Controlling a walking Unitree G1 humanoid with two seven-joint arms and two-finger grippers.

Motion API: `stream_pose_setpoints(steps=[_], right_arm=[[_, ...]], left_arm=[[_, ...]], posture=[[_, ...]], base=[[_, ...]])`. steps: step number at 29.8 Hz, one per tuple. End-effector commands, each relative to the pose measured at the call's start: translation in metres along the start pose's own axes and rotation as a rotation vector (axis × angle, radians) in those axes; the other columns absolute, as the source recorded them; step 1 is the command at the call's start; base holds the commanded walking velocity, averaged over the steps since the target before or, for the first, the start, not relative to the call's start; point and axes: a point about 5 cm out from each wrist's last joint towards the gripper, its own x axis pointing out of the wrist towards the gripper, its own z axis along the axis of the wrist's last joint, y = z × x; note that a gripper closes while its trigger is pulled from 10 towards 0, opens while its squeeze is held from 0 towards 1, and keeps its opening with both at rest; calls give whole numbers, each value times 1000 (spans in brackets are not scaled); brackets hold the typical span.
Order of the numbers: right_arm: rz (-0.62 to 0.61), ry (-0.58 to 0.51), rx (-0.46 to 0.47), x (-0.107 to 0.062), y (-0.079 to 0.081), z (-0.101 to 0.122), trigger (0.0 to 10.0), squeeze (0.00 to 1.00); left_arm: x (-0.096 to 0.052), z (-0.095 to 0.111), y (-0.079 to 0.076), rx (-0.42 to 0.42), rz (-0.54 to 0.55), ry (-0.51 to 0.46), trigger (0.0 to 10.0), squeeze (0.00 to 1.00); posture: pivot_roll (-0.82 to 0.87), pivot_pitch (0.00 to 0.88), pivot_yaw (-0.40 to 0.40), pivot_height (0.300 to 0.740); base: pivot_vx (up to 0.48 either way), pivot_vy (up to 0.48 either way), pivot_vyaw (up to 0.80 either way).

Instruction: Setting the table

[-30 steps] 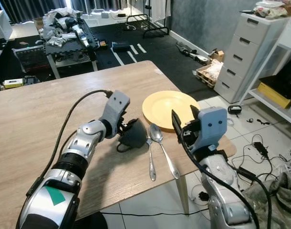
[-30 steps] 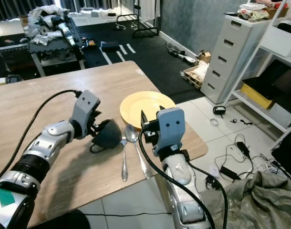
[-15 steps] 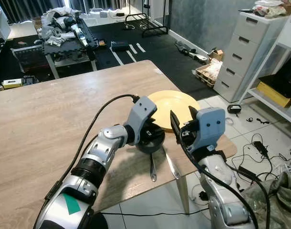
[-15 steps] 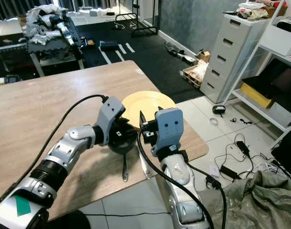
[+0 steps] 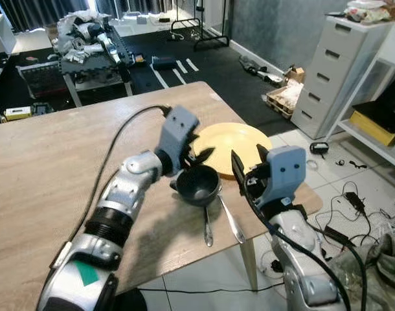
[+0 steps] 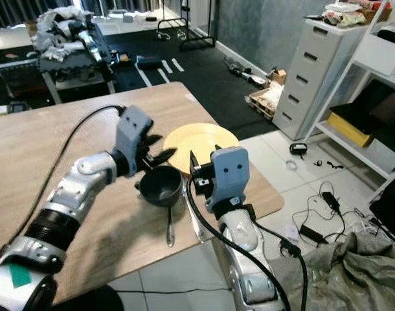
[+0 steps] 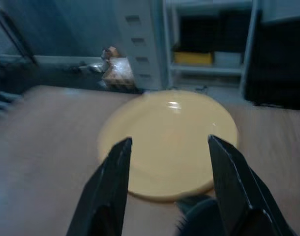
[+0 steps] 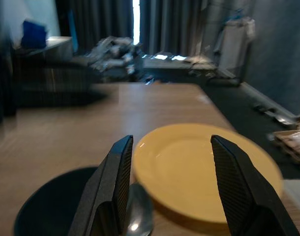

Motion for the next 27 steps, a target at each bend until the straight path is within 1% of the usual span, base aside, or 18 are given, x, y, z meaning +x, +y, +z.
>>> stream_pose_setpoints(steps=[1,2,4,5,7,9,11,12,13,14,15,16,17,18,19,21,23,27], right_arm=[[75,80,10,1,12,-11,10000,0],[118,119,3,4,18,-16,10000,0],[118,119,3,4,18,-16,10000,0],[151,154,-8,6,24,-20,10000,0],[207,217,-18,10,34,-26,10000,0],[212,282,-8,15,38,-34,10000,0],[212,282,-8,15,38,-34,10000,0],[195,307,-11,17,38,-37,10000,0],[195,307,-11,17,38,-37,10000,0],[139,326,-3,23,34,-40,10000,0],[60,333,-8,31,25,-41,10000,82],[60,333,-8,31,25,-41,10000,82],[40,335,-14,34,22,-41,10000,690],[13,333,-14,37,18,-40,10000,1000],[13,333,-14,37,18,-40,10000,1000],[8,338,-13,39,15,-40,10000,1000],[6,320,3,41,14,-37,10000,1000],[15,264,-5,44,12,-26,10000,1000]], left_arm=[[-12,-1,7,40,44,16,10000,0],[-20,-2,14,107,95,36,10000,0],[-20,-2,14,107,95,36,10000,0],[-30,-5,21,166,149,64,10000,0],[-50,-14,34,244,253,130,10000,0],[-72,-27,41,320,327,207,10000,0],[-72,-27,41,320,327,207,10000,0],[-82,-32,43,357,351,237,10000,0],[-82,-32,43,357,351,237,10000,0],[-95,-37,38,366,363,252,10000,0],[-113,-44,25,371,345,271,10000,0],[-113,-44,25,371,345,271,10000,0],[-119,-46,19,367,338,279,10000,0],[-126,-51,10,350,326,289,10000,0],[-126,-51,10,350,326,289,10000,0],[-130,-54,1,349,323,297,10000,0],[-132,-56,-2,343,326,302,10000,0],[-132,-62,-7,359,310,321,10000,0]], posture=[[-35,28,121,740],[-32,28,119,740],[-32,28,119,740],[-25,30,115,740],[-12,32,108,740],[1,36,99,740],[1,36,99,740],[4,37,96,740],[4,37,96,740],[15,40,84,740],[20,39,80,740],[20,39,80,740],[24,40,75,740],[28,41,70,740],[28,41,70,740],[32,39,62,740],[33,38,58,740],[31,34,56,740]], base=[[0,0,0],[0,0,0],[0,0,0],[0,0,0],[0,0,0],[0,0,0],[0,0,0],[0,0,0],[0,0,0],[0,0,0],[0,0,0],[0,0,0],[0,0,0],[0,0,0],[0,0,0],[0,0,0],[0,0,0],[0,0,0]])
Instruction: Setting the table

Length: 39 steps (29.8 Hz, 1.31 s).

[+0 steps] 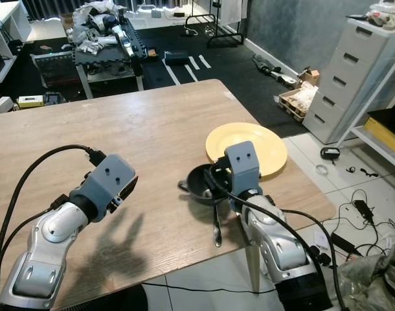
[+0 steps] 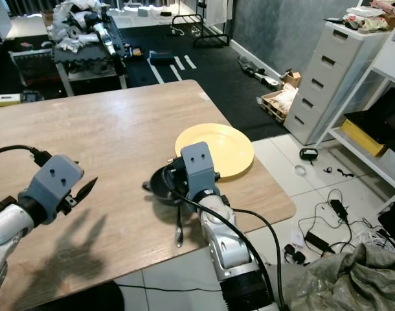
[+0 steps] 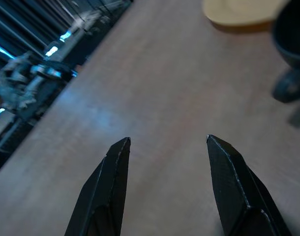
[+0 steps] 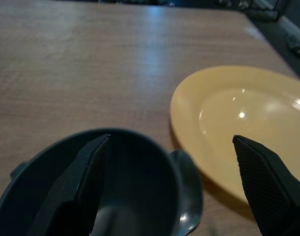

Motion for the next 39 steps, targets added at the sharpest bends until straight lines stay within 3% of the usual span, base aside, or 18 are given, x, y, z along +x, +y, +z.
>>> stream_pose_setpoints(steps=[1,2,6,10,17,18,21,22,23,33,39], right_arm=[[4,-21,-1,1,-1,5,10000,800],[-13,-10,-16,2,-6,5,10000,0],[14,66,-36,2,-14,-6,10000,0],[119,125,-31,-1,-13,-12,10000,0],[145,163,-80,3,-18,-13,10000,0],[152,190,-104,6,-20,-16,7765,0],[163,211,-112,7,-20,-20,7765,0],[173,219,-120,7,-20,-21,627,0],[190,231,-124,5,-18,-25,0,0],[322,298,-158,-8,-7,-46,0,0],[303,257,-84,-8,-11,-40,0,0]], left_arm=[[-2,-3,-6,8,-15,13,10000,0],[-4,-3,-12,10,-32,15,10000,0],[-6,-1,-23,-11,-56,16,10000,0],[-5,-1,-28,-16,-60,14,10000,0],[-4,0,-31,-24,-56,12,10000,0],[-4,1,-32,-29,-50,11,10000,0],[-4,2,-33,-32,-47,11,10000,0],[-4,2,-33,-34,-44,12,10000,0],[-5,1,-34,-35,-42,14,10000,0],[-6,0,-33,-33,-39,22,10000,0],[-4,1,-34,-34,-42,21,10000,0]], posture=[[23,30,55,740],[16,27,54,740],[8,24,51,740],[3,22,43,740],[2,18,30,740],[7,18,22,740],[7,18,21,740],[10,21,19,740],[12,23,19,740],[7,31,25,740],[3,31,29,740]], base=[[0,0,0],[0,0,0],[0,0,0],[0,0,0],[0,0,0],[0,0,0],[0,0,0],[0,0,0],[0,0,0],[0,0,0],[0,0,0]])
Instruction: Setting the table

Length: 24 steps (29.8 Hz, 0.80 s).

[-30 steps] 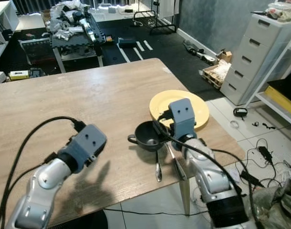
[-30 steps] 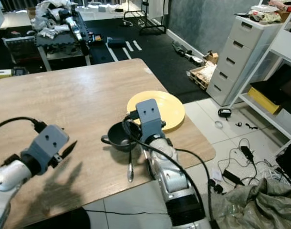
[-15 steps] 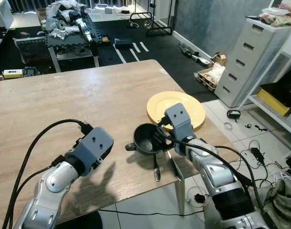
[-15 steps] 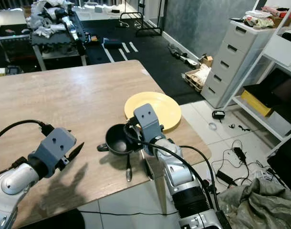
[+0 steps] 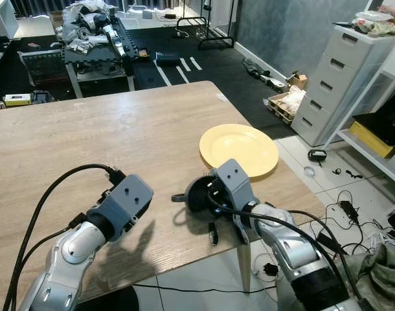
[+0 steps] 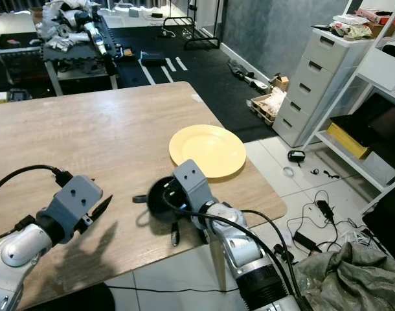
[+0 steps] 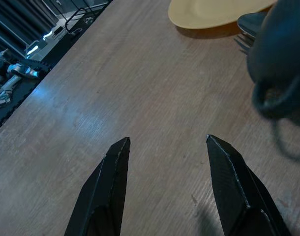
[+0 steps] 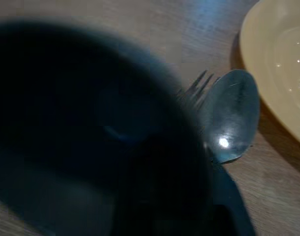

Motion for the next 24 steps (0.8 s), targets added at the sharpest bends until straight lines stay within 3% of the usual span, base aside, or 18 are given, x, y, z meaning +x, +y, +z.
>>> stream_pose_setpoints(steps=[1,17,18,19,21,22,23,24], right_arm=[[-6,-4,37,-2,-2,-2,0,0],[-19,-125,191,-6,1,11,0,0],[-65,-214,252,-11,-2,22,0,0],[-65,-214,252,-11,-2,22,0,0],[-146,-359,335,-22,-9,39,0,0],[-187,-421,382,-28,-12,45,6784,0],[-232,-474,415,-35,-16,50,10000,0],[-232,-474,415,-35,-16,50,10000,0]], left_arm=[[0,-1,-2,-5,-4,11,10000,0],[3,0,-3,-1,-14,9,10000,0],[5,0,-4,-40,-2,10,10000,0],[5,0,-4,-40,-2,10,10000,0],[9,5,-3,-163,55,-13,10000,0],[10,9,-2,-239,89,-27,10000,0],[12,11,-1,-305,116,-39,10000,0],[12,11,-1,-305,116,-39,10000,0]], posture=[[3,31,29,740],[9,28,42,740],[10,25,45,740],[10,25,45,740],[7,20,50,740],[7,20,50,740],[3,18,56,740],[3,18,56,740]], base=[[0,0,0],[0,0,0],[0,0,0],[0,0,0],[0,0,0],[0,0,0],[0,0,0],[0,0,0]])
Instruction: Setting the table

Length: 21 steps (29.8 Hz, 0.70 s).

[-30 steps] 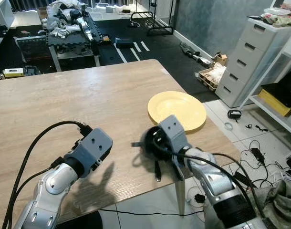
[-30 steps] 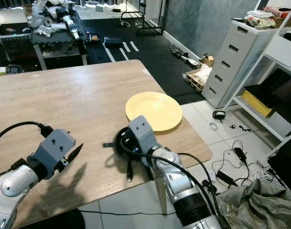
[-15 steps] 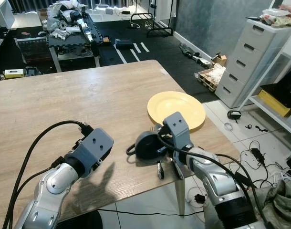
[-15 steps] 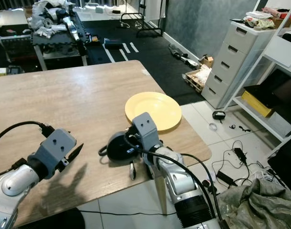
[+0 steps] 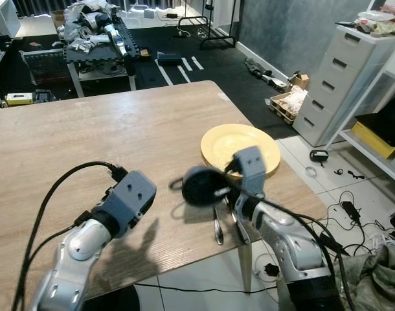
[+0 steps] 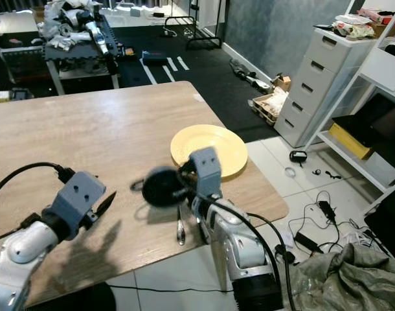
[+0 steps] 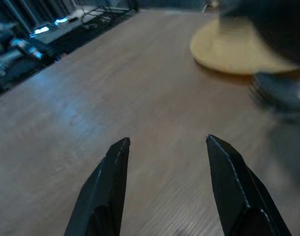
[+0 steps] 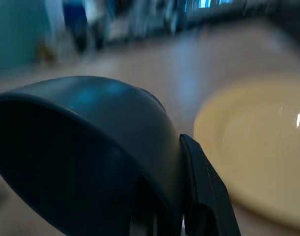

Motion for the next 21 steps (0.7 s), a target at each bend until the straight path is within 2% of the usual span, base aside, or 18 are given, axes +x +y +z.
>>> stream_pose_setpoints(steps=[1,6,7,8,12,15,21], right_arm=[[-121,-103,27,-14,-11,9,10000,0],[-256,-167,26,-40,-18,5,10000,0],[-314,-149,-21,-52,-23,-4,10000,0],[-335,-140,-43,-55,-25,-7,10000,0],[-404,-121,-61,-62,-35,-16,10000,0],[-414,-122,-96,-62,-38,-17,10000,0],[-414,-127,-106,-60,-41,-17,10000,0]], left_arm=[[-2,-2,2,-102,48,7,10000,0],[-5,-3,-12,-192,23,6,10000,0],[-5,-5,-18,-202,3,11,10000,0],[-4,-5,-20,-201,-4,12,10000,0],[1,-8,-25,-200,-9,21,10000,0],[6,-11,-27,-186,-1,27,10000,0],[14,-9,-28,-195,25,18,10000,0]], posture=[[-7,16,68,740],[-24,7,87,740],[-37,0,106,740],[-37,0,106,740],[-50,0,119,740],[-56,0,121,740],[-53,0,115,740]], base=[[0,0,0],[0,0,0],[0,0,0],[0,0,0],[0,0,0],[0,0,0],[0,0,0]])
